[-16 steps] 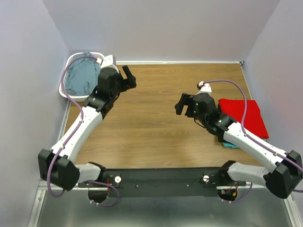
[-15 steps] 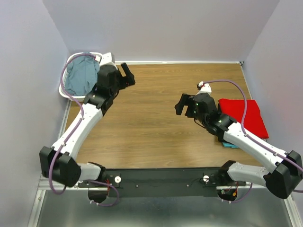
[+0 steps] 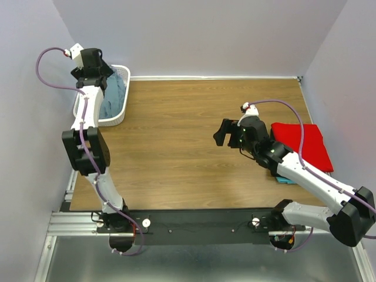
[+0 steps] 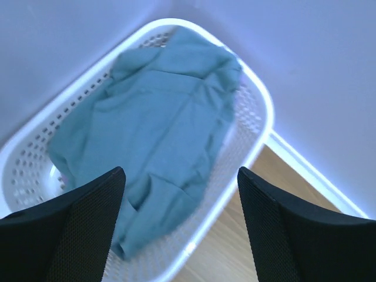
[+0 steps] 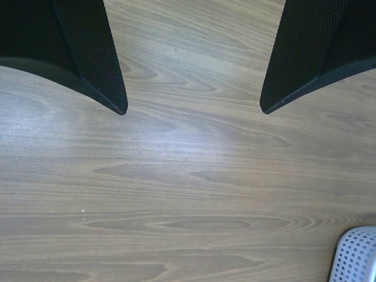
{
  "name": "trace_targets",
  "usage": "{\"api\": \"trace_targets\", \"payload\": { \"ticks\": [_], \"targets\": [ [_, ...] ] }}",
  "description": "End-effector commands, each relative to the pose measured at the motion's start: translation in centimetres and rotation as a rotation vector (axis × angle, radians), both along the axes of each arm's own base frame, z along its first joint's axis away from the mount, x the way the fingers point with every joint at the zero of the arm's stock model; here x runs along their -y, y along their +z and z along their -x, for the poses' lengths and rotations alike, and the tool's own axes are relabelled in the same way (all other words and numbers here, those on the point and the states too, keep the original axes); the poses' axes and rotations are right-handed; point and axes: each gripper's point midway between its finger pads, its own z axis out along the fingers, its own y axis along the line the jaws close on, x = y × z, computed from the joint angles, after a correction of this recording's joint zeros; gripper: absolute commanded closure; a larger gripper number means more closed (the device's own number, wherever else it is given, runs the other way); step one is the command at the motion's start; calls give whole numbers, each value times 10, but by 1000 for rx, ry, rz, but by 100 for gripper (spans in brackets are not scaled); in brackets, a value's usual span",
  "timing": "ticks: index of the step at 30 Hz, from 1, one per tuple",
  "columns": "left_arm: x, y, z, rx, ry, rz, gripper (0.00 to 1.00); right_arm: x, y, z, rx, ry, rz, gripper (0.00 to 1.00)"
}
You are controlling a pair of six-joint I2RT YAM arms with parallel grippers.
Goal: Fold and stack the t-shirts
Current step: Grab the tshirt from the pile
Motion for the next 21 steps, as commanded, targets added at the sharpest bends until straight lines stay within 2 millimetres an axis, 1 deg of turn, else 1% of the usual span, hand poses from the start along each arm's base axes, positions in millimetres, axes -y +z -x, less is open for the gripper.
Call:
{"api": "trace_targets", "payload": {
  "ticks": [1, 2, 3, 5, 7, 9, 10, 11, 12, 13, 16, 17, 19, 20, 21],
  "targets": [
    [-27, -52, -11, -143, 22, 3, 18, -6, -8, 4, -17, 44, 6, 0],
    [-31, -69, -20, -175, 29, 8, 19, -6, -7, 3, -16, 42, 8, 0],
    [-30, -82, -22, -205, 23, 15, 19, -6, -7, 3, -15, 43, 10, 0],
    [-29, -99, -27, -233, 12, 23, 21, -5, -6, 2, -11, 35, 12, 0],
    [-26, -129, -28, -279, 6, 47, 22, -5, -8, 1, -15, 31, 18, 0],
    [-24, -140, -29, -287, -3, 61, 22, -5, -12, 0, -21, 28, 27, 0],
    [-23, -150, -29, -297, -10, 71, 22, -4, -13, -1, -22, 24, 31, 0],
    [-21, -150, -30, -291, -18, 76, 22, -4, -14, -2, -26, 24, 34, 0],
    [-20, -160, -31, -308, -20, 83, 25, -5, -17, -1, -32, 28, 36, 0],
    [-18, -170, -32, -327, -29, 95, 31, -6, -16, -2, -32, 28, 33, 0],
    [-15, -179, -32, -341, -40, 107, 34, -6, -15, -1, -32, 31, 28, 0],
    [-15, -183, -32, -346, -41, 109, 38, -7, -16, 0, -34, 34, 28, 0],
    [-14, -186, -33, -352, -46, 114, 43, -7, -14, 0, -31, 33, 24, 0],
    [-14, -191, -32, -361, -44, 118, 46, -6, -14, 0, -30, 32, 24, 0],
    [-14, -192, -33, -364, -45, 121, 46, -7, -14, 0, -32, 34, 22, 0]
  ]
}}
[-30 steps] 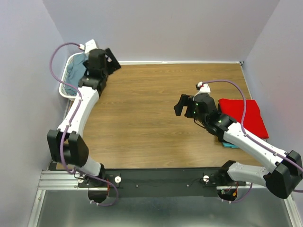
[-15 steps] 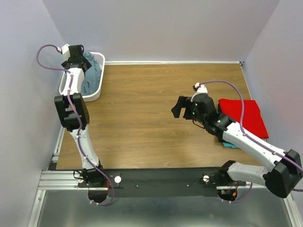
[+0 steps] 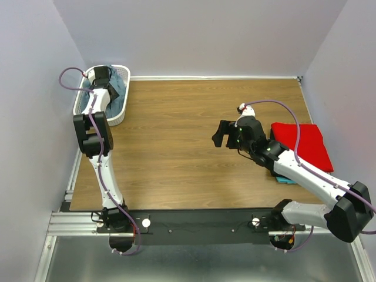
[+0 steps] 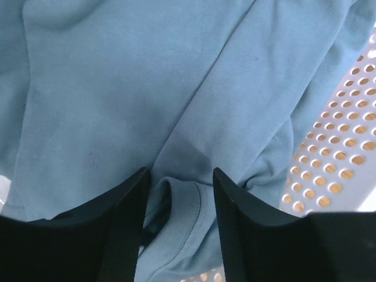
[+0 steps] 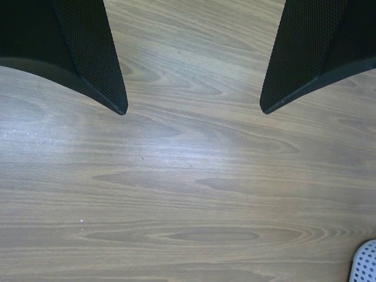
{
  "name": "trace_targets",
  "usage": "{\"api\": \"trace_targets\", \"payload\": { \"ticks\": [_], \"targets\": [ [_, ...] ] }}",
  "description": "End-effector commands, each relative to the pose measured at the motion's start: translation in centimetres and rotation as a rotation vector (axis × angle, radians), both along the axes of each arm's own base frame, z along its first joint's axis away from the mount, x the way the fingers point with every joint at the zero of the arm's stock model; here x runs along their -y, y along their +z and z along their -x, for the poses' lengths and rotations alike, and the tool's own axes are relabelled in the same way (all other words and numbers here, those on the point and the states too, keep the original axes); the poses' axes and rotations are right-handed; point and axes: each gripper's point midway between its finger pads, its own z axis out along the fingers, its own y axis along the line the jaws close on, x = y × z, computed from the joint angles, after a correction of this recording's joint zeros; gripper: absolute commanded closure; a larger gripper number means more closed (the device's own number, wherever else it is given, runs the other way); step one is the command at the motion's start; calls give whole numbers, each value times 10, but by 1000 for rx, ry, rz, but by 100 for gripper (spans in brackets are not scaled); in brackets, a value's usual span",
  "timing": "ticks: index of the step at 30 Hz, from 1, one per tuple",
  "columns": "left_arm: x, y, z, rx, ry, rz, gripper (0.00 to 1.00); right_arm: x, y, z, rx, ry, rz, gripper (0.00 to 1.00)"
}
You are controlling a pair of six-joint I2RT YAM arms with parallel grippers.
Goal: Fold and stack the t-shirts
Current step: Grab the tshirt from the pile
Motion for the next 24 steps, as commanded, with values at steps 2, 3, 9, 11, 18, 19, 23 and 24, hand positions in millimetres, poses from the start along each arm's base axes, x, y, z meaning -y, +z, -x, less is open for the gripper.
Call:
{"api": "trace_targets", "payload": {
  "ticks": [2, 3, 9, 11, 18, 19, 23, 24],
  "targets": [
    [5, -18, -3, -27, -15, 33, 49, -2, 1, 2, 7, 20, -2, 0],
    [6, -20, -4, -29, -18, 37, 51, -3, 2, 2, 9, 21, -5, 0],
    [5, 14, -13, 33, -28, 23, 85, -3, 6, 3, 17, 23, -13, 0],
    [4, 52, -19, 97, -46, 2, 97, -3, 8, 2, 22, 24, -13, 0],
    [12, 192, -11, 338, -111, -62, 100, -8, 15, -4, 33, 29, -17, 0],
    [15, 206, -8, 366, -125, -59, 100, -10, 18, -6, 36, 32, -17, 0],
    [31, 285, 18, 510, -189, -80, 100, -14, 23, -11, 43, 37, -19, 0],
    [36, 300, 23, 540, -206, -85, 100, -14, 26, -13, 49, 32, -19, 0]
  ]
}}
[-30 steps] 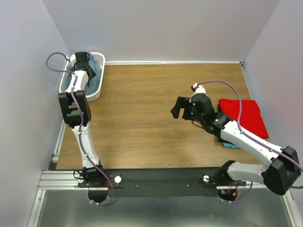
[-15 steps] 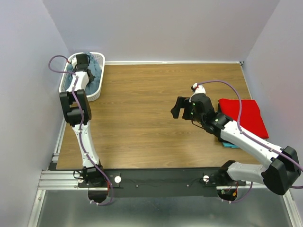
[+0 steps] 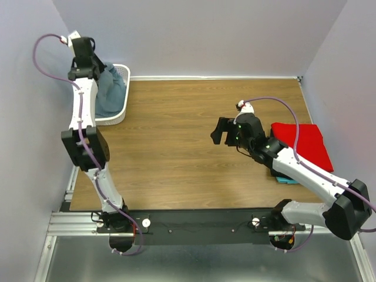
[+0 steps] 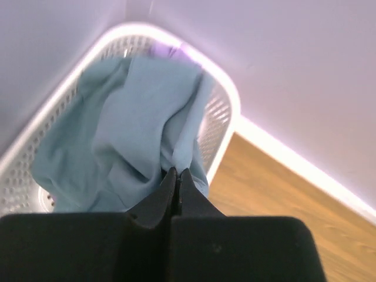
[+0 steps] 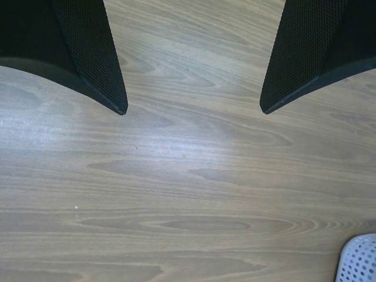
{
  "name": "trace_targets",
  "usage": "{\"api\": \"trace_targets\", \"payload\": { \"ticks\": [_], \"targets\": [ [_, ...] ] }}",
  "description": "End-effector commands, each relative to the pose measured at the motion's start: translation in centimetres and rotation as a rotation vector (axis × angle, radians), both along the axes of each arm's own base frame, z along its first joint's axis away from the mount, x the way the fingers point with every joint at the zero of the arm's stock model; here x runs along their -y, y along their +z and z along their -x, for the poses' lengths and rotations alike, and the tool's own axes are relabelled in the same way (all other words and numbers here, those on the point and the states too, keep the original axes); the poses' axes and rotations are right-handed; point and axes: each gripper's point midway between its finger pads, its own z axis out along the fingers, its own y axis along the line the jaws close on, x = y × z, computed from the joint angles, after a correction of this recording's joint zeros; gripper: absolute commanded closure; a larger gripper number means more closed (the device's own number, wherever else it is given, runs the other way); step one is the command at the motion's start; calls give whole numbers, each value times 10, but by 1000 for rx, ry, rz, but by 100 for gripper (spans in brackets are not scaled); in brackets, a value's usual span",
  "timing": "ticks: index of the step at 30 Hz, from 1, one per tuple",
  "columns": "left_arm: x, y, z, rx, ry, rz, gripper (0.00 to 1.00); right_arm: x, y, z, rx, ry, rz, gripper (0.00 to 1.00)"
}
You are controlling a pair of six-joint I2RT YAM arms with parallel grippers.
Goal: Fold and stack the t-shirts
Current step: Grab the tshirt from the pile, then move the tshirt to the center of the board
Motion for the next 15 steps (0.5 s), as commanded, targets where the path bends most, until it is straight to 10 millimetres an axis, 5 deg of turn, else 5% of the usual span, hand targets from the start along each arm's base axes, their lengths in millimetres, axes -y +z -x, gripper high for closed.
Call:
{"api": "trace_targets", "payload": {
  "ticks": [1, 8, 11, 12, 15],
  "targets": [
    [30, 125, 26, 257, -121, -54, 100, -10, 20, -9, 41, 26, -12, 0],
    [113, 266, 101, 558, -333, -103, 100, -11, 44, -21, 101, 12, -10, 0],
    [141, 299, 129, 647, -410, -103, 100, -12, 59, -22, 132, 14, -22, 0],
    [167, 317, 149, 696, -464, -93, 100, -11, 65, -22, 146, 14, -28, 0],
    [203, 334, 179, 751, -532, -75, 100, -9, 72, -22, 162, 9, -33, 0]
  ]
}}
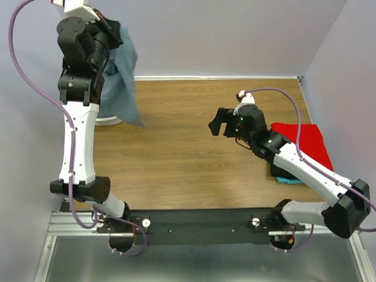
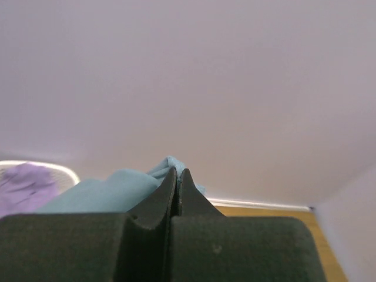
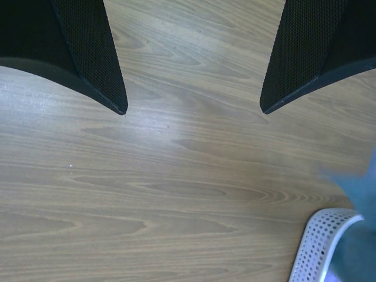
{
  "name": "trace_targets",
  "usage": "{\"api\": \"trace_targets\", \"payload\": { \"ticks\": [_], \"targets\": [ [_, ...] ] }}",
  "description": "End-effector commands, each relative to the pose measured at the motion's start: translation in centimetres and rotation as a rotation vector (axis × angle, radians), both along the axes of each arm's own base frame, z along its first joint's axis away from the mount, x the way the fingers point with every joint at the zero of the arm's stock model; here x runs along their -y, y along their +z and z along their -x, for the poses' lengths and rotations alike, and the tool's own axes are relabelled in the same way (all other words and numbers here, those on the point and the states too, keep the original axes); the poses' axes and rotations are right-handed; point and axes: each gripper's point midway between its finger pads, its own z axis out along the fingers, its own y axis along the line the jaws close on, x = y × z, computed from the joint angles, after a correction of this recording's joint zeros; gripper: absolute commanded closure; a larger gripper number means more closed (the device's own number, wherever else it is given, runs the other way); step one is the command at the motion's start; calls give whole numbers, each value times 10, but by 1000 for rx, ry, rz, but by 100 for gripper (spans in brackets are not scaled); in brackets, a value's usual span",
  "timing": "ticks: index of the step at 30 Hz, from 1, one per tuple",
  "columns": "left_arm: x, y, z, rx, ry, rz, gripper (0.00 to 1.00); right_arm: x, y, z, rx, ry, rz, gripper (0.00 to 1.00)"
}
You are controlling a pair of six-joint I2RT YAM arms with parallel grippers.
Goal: Fold and stack the t-shirts
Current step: Move the tshirt to the center of the board
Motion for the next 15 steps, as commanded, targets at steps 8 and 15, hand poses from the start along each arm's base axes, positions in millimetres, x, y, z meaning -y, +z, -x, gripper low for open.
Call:
{"api": "trace_targets", "payload": {
  "ticks": [8, 15],
  "targets": [
    [167, -101, -19, -164, -350, -16, 100, 15, 25, 3, 71, -52, -25, 0],
    [342, -241, -58, -427, -638, -105, 60, 9, -11, 9, -20, -32, -13, 0]
  ]
}}
